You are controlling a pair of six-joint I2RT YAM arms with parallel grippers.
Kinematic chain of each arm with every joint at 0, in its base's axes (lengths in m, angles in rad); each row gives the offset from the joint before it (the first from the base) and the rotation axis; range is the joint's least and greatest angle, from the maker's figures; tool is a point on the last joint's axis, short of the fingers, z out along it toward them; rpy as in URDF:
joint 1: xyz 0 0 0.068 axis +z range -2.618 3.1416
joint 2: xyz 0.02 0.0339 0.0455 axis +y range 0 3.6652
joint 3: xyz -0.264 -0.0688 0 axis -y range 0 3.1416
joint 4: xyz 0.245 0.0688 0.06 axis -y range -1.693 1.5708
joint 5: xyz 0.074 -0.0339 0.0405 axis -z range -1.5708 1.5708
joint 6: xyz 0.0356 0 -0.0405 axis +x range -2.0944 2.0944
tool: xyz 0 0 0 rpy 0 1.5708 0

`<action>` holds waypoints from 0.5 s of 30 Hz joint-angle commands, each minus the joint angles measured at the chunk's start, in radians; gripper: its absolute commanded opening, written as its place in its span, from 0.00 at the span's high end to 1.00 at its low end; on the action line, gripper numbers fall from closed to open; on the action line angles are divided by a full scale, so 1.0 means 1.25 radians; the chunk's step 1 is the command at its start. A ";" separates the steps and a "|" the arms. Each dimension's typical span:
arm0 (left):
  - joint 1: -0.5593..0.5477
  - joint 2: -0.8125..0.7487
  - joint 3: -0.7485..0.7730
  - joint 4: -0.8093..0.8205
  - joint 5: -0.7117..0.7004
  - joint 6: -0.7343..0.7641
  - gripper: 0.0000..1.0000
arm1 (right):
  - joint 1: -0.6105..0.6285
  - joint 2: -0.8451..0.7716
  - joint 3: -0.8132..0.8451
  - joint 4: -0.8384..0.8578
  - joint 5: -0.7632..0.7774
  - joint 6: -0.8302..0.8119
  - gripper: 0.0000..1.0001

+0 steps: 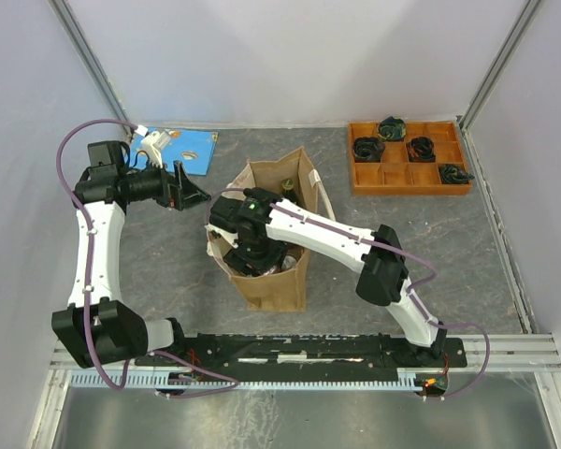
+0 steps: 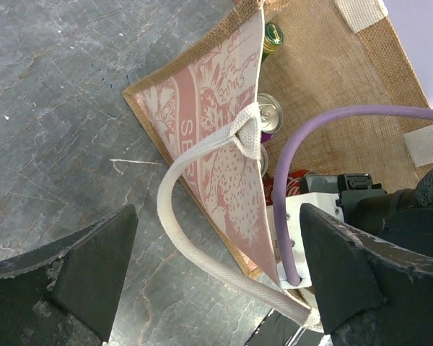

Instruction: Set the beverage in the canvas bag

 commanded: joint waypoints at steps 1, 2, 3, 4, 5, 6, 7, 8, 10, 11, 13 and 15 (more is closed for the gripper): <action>-0.002 -0.012 0.003 0.000 0.019 0.040 0.01 | 0.044 -0.025 0.026 -0.066 -0.125 -0.026 1.00; -0.002 -0.012 0.002 0.000 0.020 0.040 0.01 | 0.045 -0.025 0.020 -0.069 -0.134 -0.030 1.00; -0.001 -0.011 0.003 0.000 0.021 0.041 0.01 | 0.047 -0.026 0.020 -0.073 -0.139 -0.038 1.00; -0.002 -0.010 0.003 0.000 0.020 0.042 0.01 | 0.049 -0.025 0.026 -0.081 -0.141 -0.042 1.00; -0.001 -0.010 0.004 0.000 0.021 0.042 0.01 | 0.051 -0.026 0.028 -0.085 -0.144 -0.045 1.00; -0.002 -0.011 0.003 0.000 0.019 0.043 0.01 | 0.052 -0.026 0.027 -0.087 -0.149 -0.048 1.00; -0.002 -0.010 0.003 0.000 0.019 0.044 0.01 | 0.052 -0.029 0.023 -0.088 -0.158 -0.049 1.00; -0.001 -0.012 0.002 0.000 0.019 0.044 0.01 | 0.052 -0.031 0.021 -0.090 -0.163 -0.052 1.00; -0.002 -0.015 -0.003 -0.002 0.019 0.044 0.01 | 0.053 -0.035 0.008 -0.087 -0.174 -0.056 1.00; -0.002 -0.017 -0.005 -0.002 0.020 0.044 0.01 | 0.052 -0.036 -0.002 -0.086 -0.177 -0.059 1.00; -0.001 -0.020 -0.009 -0.002 0.021 0.044 0.01 | 0.052 -0.036 -0.020 -0.080 -0.174 -0.063 1.00; -0.002 -0.024 -0.008 -0.002 0.023 0.044 0.01 | 0.051 -0.042 -0.048 -0.062 -0.173 -0.056 1.00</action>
